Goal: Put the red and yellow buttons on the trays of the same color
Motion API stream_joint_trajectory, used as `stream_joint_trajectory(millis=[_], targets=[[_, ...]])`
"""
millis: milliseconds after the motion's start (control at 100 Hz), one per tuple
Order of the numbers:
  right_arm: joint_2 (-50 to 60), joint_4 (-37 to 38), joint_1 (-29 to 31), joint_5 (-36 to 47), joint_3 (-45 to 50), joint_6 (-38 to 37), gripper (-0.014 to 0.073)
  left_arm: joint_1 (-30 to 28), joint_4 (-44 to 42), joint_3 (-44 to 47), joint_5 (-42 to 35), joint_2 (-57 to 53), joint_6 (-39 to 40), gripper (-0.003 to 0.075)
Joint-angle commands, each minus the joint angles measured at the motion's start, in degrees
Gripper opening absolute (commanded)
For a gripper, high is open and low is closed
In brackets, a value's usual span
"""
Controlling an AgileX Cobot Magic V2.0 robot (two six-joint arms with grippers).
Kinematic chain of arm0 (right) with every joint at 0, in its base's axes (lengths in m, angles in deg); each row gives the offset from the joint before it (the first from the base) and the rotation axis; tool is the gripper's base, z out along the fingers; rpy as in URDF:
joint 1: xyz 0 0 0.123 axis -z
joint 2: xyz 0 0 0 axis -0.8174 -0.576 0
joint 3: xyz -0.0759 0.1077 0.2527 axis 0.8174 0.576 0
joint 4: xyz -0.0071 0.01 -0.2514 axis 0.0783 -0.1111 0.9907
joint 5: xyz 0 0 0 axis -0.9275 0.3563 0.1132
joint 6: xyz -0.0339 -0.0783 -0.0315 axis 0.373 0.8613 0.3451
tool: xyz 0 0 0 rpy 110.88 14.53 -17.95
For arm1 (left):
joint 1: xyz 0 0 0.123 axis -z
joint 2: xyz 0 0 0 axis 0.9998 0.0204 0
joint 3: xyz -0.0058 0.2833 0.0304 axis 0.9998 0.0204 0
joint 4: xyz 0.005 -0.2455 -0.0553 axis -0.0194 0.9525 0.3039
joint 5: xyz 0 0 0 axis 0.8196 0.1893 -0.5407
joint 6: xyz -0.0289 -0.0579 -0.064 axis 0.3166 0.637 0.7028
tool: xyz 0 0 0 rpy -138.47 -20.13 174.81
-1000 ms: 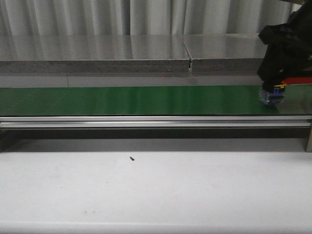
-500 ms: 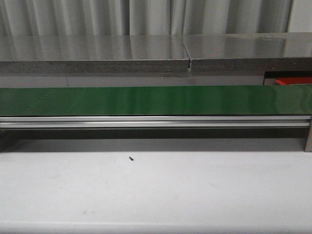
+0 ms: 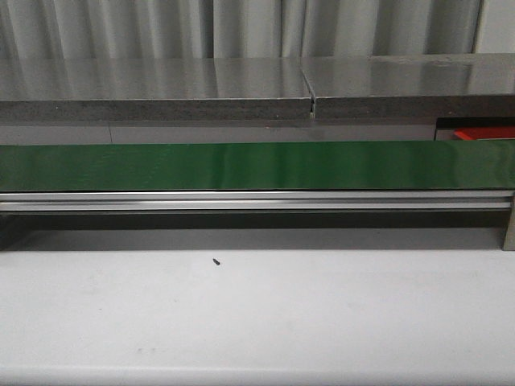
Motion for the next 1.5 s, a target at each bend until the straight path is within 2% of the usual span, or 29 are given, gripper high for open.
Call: stream_joint_trajectory(millis=[0,320,710,800,970,1040,1490], targets=[[-0.6,-1.9,0.3,1.0,-1.7,-0.1,0.0129,0.5,1.4,-1.5,-3.9,0.2,0.0,-0.0019],[-3.3,-1.6,0.3,6.1,1.0,0.6,0.0129,0.5,1.4,-1.5,-3.9,0.2,0.0,-0.0019],[-6.1,-1.7,0.3,4.9,1.0,0.9,0.0136,0.5,1.4,-1.5,-3.9,0.2,0.0,-0.0019],[-6.0,-1.7,0.3,4.0,0.8,0.9,0.0189,0.5,1.4,-1.5,-3.9,0.2,0.0,-0.0019],[-5.2,-2.0,0.3,2.8,0.8,0.9,0.0410,0.5,1.4,-1.5,-3.9,0.2,0.0,-0.0019],[-4.4,-2.3,0.3,2.8,0.8,0.9,0.0461,0.5,1.4,-1.5,-3.9,0.2,0.0,-0.0019],[8.7,-6.3,0.2,4.2,0.8,0.9,0.0467,0.5,1.4,-1.5,-3.9,0.2,0.0,-0.0019]])
